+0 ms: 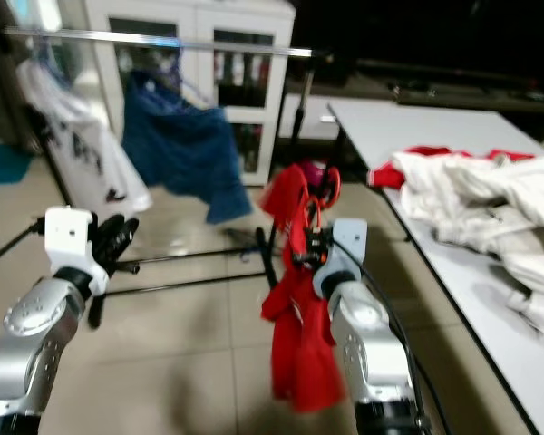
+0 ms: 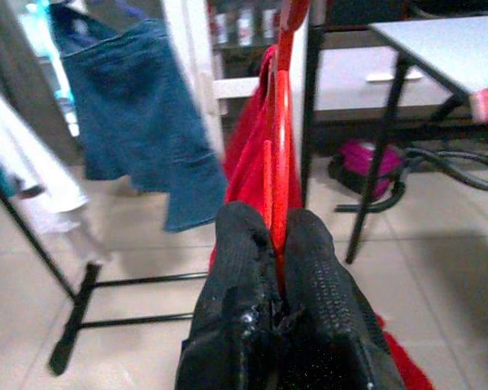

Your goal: Hang hanger

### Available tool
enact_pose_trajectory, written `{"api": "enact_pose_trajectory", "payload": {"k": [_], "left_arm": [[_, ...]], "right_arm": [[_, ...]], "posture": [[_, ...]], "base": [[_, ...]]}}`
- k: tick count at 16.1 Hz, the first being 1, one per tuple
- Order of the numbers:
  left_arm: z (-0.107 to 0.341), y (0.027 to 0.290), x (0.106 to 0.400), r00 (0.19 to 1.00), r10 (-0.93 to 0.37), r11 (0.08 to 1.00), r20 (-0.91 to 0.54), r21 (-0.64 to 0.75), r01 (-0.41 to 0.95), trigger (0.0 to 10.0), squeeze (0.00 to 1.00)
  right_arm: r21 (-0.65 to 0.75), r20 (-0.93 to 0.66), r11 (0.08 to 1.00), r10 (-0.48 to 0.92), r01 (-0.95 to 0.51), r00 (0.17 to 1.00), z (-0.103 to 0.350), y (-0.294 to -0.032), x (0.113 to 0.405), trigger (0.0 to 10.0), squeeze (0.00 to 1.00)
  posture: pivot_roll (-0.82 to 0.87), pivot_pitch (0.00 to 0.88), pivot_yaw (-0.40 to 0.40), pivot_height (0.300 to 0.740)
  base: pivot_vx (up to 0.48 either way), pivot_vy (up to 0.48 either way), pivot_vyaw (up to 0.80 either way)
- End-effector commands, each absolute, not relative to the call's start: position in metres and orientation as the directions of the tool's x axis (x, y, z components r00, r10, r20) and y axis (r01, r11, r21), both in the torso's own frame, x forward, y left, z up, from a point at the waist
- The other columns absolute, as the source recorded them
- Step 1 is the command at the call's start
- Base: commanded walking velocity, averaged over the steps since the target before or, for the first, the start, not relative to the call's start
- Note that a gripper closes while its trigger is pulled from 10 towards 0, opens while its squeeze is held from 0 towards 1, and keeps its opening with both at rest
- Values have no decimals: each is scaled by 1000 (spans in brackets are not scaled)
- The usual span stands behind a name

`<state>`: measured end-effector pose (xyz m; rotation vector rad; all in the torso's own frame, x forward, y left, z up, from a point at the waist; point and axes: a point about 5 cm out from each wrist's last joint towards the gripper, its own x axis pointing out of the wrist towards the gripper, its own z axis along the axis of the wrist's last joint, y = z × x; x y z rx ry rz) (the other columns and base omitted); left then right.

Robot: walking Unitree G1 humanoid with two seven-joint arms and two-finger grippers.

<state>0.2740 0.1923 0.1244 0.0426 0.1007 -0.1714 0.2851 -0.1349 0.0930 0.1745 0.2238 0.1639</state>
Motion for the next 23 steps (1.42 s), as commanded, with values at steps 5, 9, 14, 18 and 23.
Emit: {"api": "enact_pose_trajectory", "payload": {"k": [5,9,14,18,23], "left_arm": [[127,180,276,973,-212,976,-94,32,216,10000,0],[127,179,276,972,-215,975,-95,32,219,10000,0],[127,179,277,972,-213,976,-95,30,217,10000,0],[127,177,278,973,-212,976,-90,26,216,10000,0],[128,177,279,974,-209,977,-88,26,212,10000,0]], "right_arm": [[178,-171,977,147,-116,974,101,-144,288,10000,0],[178,-171,977,147,-116,974,101,-145,288,10000,0],[175,-171,977,150,-120,974,101,-143,289,10000,0],[172,-169,978,150,-121,974,103,-143,291,10000,0],[171,-167,978,151,-122,974,103,-143,292,10000,0]], "posture": [[-74,0,-91,740],[-74,0,-91,740],[-76,0,-94,740],[-74,0,-98,740],[-75,0,-97,740]], "base": [[395,0,0],[398,0,0],[398,0,0],[398,0,0],[400,0,0]]}}
